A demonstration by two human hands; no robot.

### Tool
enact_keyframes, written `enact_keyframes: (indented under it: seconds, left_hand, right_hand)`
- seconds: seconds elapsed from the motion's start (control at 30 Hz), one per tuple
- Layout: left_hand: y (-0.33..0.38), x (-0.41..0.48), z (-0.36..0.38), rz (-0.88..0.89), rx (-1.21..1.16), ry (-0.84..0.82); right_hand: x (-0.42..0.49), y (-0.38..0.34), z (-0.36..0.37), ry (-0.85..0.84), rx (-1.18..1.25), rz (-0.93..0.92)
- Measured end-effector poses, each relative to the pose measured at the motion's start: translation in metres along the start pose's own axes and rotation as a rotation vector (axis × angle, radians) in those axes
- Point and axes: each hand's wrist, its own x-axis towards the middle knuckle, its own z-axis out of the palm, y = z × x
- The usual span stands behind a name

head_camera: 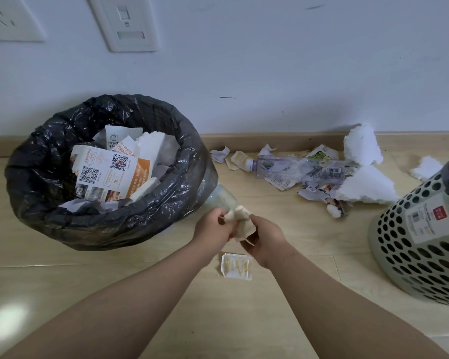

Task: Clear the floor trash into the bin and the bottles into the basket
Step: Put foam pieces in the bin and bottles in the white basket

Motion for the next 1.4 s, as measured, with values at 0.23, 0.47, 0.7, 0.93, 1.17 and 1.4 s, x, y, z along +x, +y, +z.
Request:
enact_keyframes:
  seconds: [0.23,0.47,0.7,0.93,1.17,1.4]
  left_hand:
    - [0.079,-0.013,0.001,0.12,-0.351,0.118]
    - [0.132,-0.019,-0.038,0.204,-0.462,0.281]
    - [0.079,-0.012,-0.037,0.076,0.032,0.025]
    - [-0.022,-0.02,-0.008,-0.038,0.868,-0.393]
    - [-0.055,-0.036,0.015,0.168,1.171,-0.365]
    - [-0.055,-0.032,0.01,0.055,0.942,-0.437]
  right_hand:
    - [-0.022,-0.056,0.025,-0.07,0.187,-0.206]
    - [-0.049,-0.092,0.063,-0.255,0.223,-0.399]
    - [-0.027,-0.062,0.016,0.129,-0.591,-0.381]
    - [0.005,0.009,-0.069,0.021,-1.232,-0.124]
    - [0.008,0.026,-0.076,-0.109,-1.643,-0.284]
    - [0.011,0.024,-0.075,-0.149,-1.754,-0.319]
